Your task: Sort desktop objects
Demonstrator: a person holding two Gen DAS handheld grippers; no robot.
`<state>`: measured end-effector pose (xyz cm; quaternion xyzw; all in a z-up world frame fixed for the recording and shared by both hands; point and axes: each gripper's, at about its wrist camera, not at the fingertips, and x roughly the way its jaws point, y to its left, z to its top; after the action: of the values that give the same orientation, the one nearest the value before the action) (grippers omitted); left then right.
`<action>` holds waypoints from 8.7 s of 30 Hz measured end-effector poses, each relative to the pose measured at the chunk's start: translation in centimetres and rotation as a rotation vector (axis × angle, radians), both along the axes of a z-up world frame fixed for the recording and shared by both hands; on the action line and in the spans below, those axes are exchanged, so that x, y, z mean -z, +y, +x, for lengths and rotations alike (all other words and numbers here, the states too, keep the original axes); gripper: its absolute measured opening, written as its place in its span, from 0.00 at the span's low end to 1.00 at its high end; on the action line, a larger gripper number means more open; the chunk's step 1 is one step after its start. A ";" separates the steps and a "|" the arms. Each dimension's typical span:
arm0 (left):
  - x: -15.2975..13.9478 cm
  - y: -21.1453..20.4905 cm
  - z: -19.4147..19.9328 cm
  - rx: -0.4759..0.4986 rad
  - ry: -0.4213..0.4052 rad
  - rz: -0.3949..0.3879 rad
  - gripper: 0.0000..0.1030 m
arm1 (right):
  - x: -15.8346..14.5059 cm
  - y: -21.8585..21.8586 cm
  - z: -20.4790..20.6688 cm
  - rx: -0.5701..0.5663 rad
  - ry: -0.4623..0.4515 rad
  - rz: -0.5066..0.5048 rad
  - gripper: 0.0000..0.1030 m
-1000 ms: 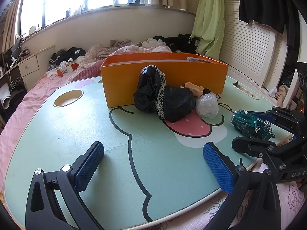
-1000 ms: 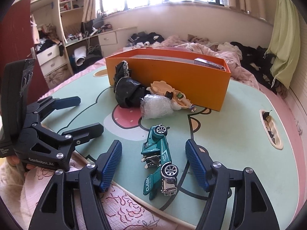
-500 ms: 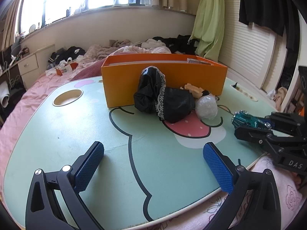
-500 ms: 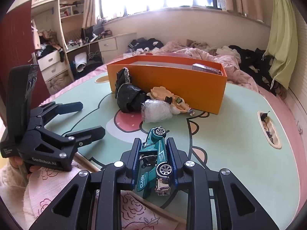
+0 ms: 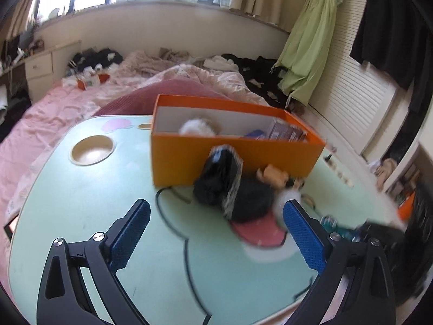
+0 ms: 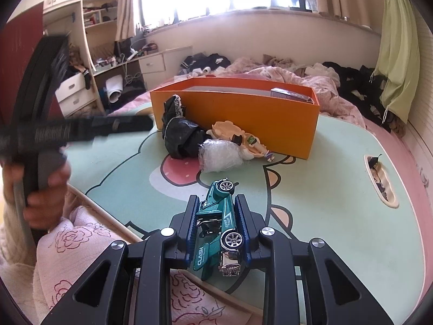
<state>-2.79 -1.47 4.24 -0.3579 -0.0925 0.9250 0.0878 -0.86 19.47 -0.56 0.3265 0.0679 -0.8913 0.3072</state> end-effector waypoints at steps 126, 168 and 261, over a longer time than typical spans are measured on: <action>3.6 4.2 2.4 0.047 -0.011 -0.201 1.00 | 0.2 -0.4 -0.9 0.138 -0.032 0.085 1.00; 3.4 4.1 2.2 0.032 -0.008 -0.200 1.00 | -2.6 -3.9 -5.6 0.047 -0.122 -0.005 0.34; -4.8 5.2 -2.8 0.080 -0.004 -0.029 0.48 | -7.5 5.0 -2.9 0.121 0.062 -0.254 0.34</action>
<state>-5.61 3.72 9.02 -0.3646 -0.0647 0.9212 0.1194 -3.75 24.52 6.98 0.2609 -0.0560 -0.9192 0.2897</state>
